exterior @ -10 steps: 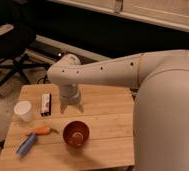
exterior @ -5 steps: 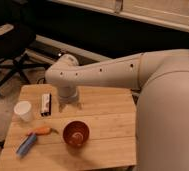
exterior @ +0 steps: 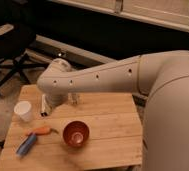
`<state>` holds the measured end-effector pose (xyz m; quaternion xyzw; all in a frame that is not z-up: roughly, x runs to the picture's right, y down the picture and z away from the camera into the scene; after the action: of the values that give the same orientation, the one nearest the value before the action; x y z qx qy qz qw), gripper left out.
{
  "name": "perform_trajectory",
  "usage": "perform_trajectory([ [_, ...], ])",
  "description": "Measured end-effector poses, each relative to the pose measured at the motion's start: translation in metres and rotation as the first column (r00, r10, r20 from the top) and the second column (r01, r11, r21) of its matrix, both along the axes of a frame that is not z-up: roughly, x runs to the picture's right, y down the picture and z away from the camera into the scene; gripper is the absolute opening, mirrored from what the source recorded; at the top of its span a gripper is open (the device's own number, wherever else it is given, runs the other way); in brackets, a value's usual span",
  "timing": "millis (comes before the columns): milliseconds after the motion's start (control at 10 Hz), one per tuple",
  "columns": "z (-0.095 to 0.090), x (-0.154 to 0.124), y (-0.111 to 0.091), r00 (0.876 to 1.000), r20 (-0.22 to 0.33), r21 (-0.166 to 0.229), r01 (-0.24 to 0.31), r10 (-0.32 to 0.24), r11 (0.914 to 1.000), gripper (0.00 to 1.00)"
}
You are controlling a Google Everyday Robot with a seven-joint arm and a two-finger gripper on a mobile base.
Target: Place the pepper in the ceramic cup
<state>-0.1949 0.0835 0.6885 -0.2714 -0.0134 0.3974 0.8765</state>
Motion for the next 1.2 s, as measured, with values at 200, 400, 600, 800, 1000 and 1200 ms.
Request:
perform_trajectory([
  [200, -0.008, -0.028, 0.009, 0.982, 0.140, 0.060, 0.116, -0.123, 0.9915, 0.65],
  [400, -0.015, -0.058, 0.027, 0.931, 0.273, 0.124, 0.216, -0.243, 0.9684, 0.65],
  [600, -0.019, -0.071, 0.035, 0.896, 0.331, 0.160, 0.256, -0.296, 0.9533, 0.65],
  [800, -0.019, -0.072, 0.036, 0.895, 0.332, 0.161, 0.257, -0.297, 0.9530, 0.65],
  [1000, -0.019, -0.072, 0.036, 0.895, 0.332, 0.160, 0.257, -0.297, 0.9531, 0.65],
  [1200, -0.019, -0.072, 0.036, 0.895, 0.332, 0.162, 0.257, -0.298, 0.9528, 0.65],
])
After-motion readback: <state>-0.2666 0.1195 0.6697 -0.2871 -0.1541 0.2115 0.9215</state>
